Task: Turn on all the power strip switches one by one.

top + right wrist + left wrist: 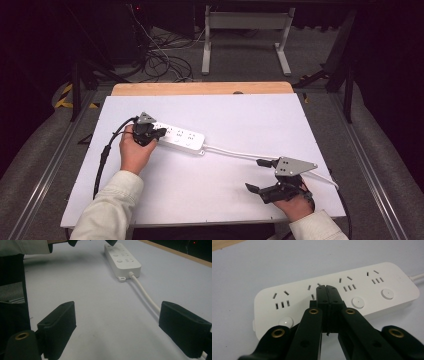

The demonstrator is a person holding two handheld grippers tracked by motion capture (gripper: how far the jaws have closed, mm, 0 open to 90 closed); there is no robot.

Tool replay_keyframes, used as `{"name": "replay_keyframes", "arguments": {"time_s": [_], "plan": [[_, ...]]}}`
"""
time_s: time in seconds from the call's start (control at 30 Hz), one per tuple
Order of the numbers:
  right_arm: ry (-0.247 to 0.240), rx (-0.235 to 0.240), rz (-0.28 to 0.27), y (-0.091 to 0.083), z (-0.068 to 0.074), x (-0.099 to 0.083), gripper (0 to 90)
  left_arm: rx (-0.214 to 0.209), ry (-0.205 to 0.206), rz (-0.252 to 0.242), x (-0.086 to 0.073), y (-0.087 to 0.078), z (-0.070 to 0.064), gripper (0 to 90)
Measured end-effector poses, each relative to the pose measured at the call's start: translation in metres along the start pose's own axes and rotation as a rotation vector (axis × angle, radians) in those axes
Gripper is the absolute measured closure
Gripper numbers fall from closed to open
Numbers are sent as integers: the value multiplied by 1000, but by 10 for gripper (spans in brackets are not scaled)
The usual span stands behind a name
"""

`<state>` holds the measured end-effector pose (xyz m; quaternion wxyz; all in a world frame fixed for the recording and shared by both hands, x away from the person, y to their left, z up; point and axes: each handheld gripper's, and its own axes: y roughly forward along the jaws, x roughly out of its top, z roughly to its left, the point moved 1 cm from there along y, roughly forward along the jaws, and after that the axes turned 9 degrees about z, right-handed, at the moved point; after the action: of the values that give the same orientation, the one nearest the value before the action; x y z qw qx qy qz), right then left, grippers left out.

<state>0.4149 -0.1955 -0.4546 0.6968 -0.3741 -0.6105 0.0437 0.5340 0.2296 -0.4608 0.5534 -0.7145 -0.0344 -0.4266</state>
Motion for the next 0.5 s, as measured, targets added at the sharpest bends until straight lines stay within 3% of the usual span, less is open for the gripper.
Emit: {"name": "replay_keyframes", "arguments": {"time_s": [0.5], "plan": [[-2,1,2,0,0,0,142,2,7,23,-2,7,-2,900]]}}
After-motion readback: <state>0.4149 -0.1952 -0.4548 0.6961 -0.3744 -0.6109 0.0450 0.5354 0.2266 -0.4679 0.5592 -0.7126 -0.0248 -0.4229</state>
